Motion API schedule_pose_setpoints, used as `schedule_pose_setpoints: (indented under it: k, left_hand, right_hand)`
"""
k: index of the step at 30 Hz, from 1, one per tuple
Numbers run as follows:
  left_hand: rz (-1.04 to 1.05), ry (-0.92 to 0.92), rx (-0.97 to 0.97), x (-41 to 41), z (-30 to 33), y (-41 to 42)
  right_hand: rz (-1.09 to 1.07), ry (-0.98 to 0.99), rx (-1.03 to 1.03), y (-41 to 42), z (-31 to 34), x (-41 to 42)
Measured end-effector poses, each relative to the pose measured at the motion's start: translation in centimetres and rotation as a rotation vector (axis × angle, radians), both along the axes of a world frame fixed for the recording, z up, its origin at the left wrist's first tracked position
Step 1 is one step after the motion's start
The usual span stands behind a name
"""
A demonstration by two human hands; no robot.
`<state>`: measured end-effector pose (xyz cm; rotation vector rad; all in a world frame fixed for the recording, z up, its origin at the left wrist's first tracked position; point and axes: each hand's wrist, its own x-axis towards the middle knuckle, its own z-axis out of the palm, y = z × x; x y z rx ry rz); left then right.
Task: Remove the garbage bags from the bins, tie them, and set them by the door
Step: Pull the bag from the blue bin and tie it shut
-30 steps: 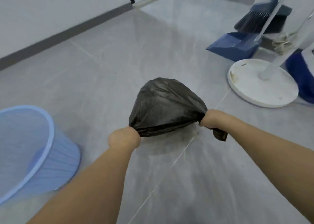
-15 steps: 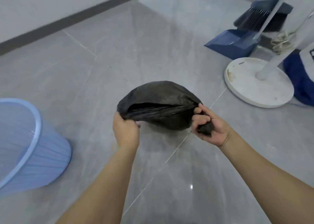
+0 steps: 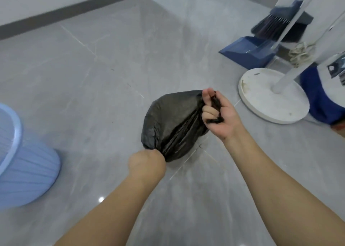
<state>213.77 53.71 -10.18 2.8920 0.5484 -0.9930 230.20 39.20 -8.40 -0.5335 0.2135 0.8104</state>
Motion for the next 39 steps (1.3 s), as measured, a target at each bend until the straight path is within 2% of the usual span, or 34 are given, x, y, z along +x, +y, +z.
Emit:
schedule_pose_setpoints:
  k: [2,6,9,14,18,21,23,26,31,35,39]
  left_hand:
    - [-0.065,0.002,-0.048,0.4,0.8,-2.1]
    - [-0.078,0.116,-0.182,-1.4,1.5,-2.3]
    - [-0.053,0.16,-0.221,-3.8,1.4,0.5]
    - [0.069,-0.059,-0.267,-5.4,1.9,3.4]
    - [0.023,-0.14,-0.144,-4.9,2.2,3.5]
    - [-0.055,-0.166,-0.054,-4.7,2.3,4.0]
    - [-0.068,-0.201,-0.025,-5.1,2.8,5.1]
    - [-0.03,-0.248,-0.147,-6.0,3.6,7.2]
    - [0.078,-0.237,-0.382,-6.7,4.7,9.3]
    - [0.079,-0.258,-0.435,-6.8,5.5,9.0]
    - [0.14,-0.204,-0.481,-7.1,6.4,7.2]
  right_hand:
    - [0.064,-0.103,-0.093,0.9,1.1,-0.5]
    - [0.308,-0.272,-0.608,2.9,0.0,-3.4]
    - [0.22,-0.212,-0.818,2.8,-1.5,-4.4]
    - [0.165,-0.24,-0.895,3.2,-1.2,-3.7]
    - [0.271,-0.293,-0.758,5.4,0.5,-5.2]
    - [0.376,-0.226,-0.639,6.8,-0.1,-6.9]
    - [0.434,-0.181,-0.646,7.3,-1.3,-7.7]
    - [0.507,-0.209,-0.762,7.3,-2.9,-8.2]
    - [0.709,-0.535,-1.142,6.8,-3.7,-8.2]
    - [0.757,-0.681,-1.211,7.1,-2.6,-8.3]
    - [0.739,-0.731,-1.217,7.2,-2.4,-8.2]
